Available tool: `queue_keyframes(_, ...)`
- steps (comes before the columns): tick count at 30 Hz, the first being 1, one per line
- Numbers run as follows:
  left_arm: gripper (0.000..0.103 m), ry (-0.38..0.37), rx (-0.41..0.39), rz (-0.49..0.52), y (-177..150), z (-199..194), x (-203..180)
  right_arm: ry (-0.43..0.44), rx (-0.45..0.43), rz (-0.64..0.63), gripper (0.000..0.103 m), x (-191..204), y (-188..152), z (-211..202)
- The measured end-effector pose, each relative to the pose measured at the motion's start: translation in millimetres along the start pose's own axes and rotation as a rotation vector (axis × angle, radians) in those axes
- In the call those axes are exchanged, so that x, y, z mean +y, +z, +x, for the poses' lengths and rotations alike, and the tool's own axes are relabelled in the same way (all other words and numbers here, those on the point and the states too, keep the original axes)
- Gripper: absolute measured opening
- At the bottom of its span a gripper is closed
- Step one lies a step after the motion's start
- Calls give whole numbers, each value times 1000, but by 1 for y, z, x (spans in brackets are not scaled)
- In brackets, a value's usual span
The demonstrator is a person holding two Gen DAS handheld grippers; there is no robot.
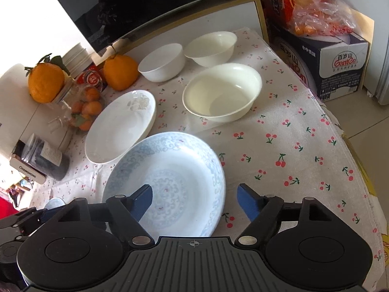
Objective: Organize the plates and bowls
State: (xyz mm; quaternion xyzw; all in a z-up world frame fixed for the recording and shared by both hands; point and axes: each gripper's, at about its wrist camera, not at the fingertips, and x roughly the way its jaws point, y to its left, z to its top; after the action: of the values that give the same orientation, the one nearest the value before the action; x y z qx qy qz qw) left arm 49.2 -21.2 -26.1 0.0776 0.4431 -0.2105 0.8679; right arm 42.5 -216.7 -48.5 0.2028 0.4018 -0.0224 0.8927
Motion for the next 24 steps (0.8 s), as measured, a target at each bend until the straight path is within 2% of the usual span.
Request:
queue_keyframes(3,94,14,-16,7,-5,-10,6,-2,-9,-34,87,11,-3,-6)
queue_keyframes(8,100,54,-32,-1,-11,-24,19,10,-18,-77,90,28,-10,-13)
queue_keyframes(18,102,156,-38,-23,-31,-42,58,67,-11,-171,91,74,-32,-17)
queue_keyframes(24,103,171,-31,-83,-43,-48,89,107,12,-228,91,101,-47,-12)
